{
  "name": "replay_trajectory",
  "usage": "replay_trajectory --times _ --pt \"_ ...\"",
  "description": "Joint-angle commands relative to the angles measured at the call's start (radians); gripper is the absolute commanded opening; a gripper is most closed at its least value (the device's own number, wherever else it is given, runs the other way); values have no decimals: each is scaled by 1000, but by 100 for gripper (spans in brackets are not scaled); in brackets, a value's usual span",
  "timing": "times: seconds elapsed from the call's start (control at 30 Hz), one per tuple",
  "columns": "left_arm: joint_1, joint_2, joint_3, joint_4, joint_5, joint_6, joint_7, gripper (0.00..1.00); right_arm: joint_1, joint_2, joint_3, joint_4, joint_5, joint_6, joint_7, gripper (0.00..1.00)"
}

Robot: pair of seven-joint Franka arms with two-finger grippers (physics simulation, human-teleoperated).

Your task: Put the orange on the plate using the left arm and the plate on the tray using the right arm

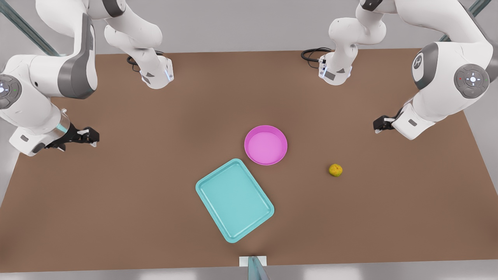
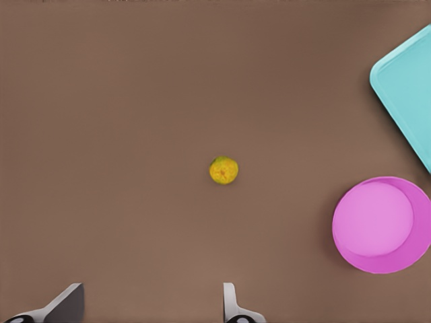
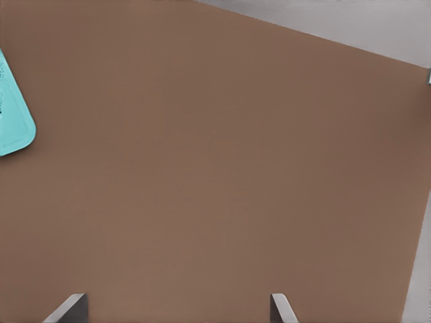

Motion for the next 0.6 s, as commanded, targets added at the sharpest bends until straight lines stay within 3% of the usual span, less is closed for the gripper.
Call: replay_trajectory --times 0.0,0.07,0.13,0.23,0.37,0.57 --pt "0 2 3 0 0 0 -16 100 -2 1 0 1 -3 22 -33 100" --pt "-1 49 1 -12 -9 -1 -17 100 -2 2 -1 1 -3 23 -33 100" --pt "-14 256 -11 -6 -32 -26 -21 100 -2 2 -1 1 -3 23 -33 100" --pt "-52 382 -11 -41 -70 230 -21 100 -3 2 -1 2 -3 23 -33 100" --pt "-66 384 -13 -237 -69 569 -13 100 -12 2 -3 10 -4 25 -33 100" --pt "-64 424 -14 -288 -73 660 -14 100 -11 11 -3 13 -22 25 -33 100"
